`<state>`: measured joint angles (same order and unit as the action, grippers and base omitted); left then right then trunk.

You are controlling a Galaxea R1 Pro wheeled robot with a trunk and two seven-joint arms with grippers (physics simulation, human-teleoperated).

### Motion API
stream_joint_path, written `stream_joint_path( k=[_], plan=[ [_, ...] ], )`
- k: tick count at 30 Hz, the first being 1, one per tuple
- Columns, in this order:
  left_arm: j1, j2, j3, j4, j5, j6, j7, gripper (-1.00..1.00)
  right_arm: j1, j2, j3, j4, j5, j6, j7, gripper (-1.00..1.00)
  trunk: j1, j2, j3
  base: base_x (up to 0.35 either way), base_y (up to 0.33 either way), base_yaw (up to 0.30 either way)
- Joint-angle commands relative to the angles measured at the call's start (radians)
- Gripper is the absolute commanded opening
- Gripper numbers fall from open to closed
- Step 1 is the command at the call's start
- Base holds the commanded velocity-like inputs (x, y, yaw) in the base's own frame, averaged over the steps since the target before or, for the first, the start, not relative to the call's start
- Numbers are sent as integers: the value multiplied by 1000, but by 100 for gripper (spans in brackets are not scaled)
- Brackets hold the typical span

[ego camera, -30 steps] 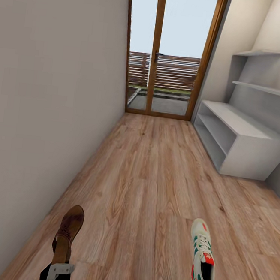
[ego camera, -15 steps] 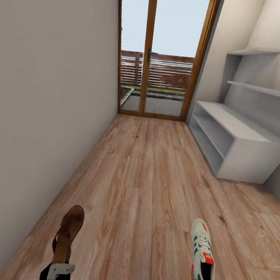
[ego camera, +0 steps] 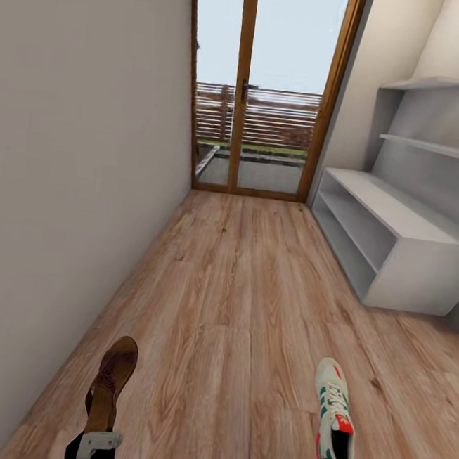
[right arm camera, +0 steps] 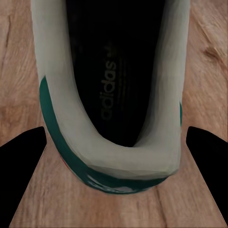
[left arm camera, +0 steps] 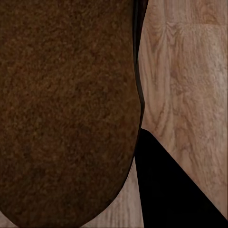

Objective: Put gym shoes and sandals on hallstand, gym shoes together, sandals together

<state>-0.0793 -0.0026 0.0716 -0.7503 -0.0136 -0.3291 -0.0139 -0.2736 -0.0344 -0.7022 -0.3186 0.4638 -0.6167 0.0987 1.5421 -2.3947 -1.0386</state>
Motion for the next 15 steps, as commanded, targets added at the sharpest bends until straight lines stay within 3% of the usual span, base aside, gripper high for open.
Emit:
stream_joint_path(
  k=[1,15],
  plan=[
    [0,0,2,0,-5,-2,-1,-100,-1,-1,-9,0,0,-4,10,-100,0,0,-1,339,0,0],
    [0,1,1,0,-5,-2,-1,-100,-1,-1,-9,1,-1,-5,9,-100,0,0,-1,339,0,0]
  ],
)
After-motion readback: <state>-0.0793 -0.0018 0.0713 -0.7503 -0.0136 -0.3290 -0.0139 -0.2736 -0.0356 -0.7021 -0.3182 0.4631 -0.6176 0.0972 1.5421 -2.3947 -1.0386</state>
